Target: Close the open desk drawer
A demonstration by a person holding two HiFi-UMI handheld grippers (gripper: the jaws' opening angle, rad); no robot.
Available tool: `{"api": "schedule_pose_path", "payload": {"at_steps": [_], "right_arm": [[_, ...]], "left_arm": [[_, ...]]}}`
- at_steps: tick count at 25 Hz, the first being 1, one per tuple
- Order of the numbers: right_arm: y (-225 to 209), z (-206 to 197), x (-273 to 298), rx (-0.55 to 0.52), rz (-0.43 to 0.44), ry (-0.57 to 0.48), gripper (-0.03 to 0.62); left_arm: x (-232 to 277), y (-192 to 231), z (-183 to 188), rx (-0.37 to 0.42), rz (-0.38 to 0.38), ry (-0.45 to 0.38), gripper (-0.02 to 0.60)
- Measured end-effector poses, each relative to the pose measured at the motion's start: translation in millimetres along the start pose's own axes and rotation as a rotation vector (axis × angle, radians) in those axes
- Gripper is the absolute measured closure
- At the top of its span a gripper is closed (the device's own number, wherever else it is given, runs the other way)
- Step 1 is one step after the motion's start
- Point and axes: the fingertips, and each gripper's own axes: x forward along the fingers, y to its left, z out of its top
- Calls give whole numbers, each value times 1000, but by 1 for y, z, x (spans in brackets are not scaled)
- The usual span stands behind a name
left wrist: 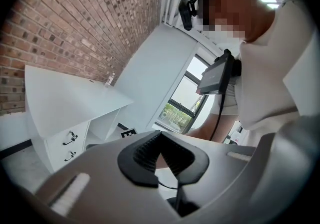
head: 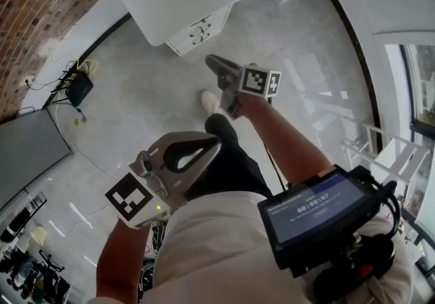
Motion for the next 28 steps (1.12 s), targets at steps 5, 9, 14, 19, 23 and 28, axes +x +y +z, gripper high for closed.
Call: {"api": "schedule_pose_path", "payload": {"at_steps": [5,9,14,19,23,28], "right_arm": [[57,-7,-35,-75,10,12,568],[114,-18,-65,-237,33,61,585],[178,-34,-103,-393,81,88,591],[227,-44,-132,-534,120,106,591],[258,-51,-149,-617,144,106,591],[288,-58,-166,-734,159,96,591]], "left_arm": [[-16,-34,7,26,11,-8,575],[-29,-58,13,40,38,-37,575],[-42,-85,13,32,47,-49,575],[-48,-103,14,46,45,-55,575],[-55,-114,12,49,52,-57,575],[-62,-125,9,57,56,-65,575]]}}
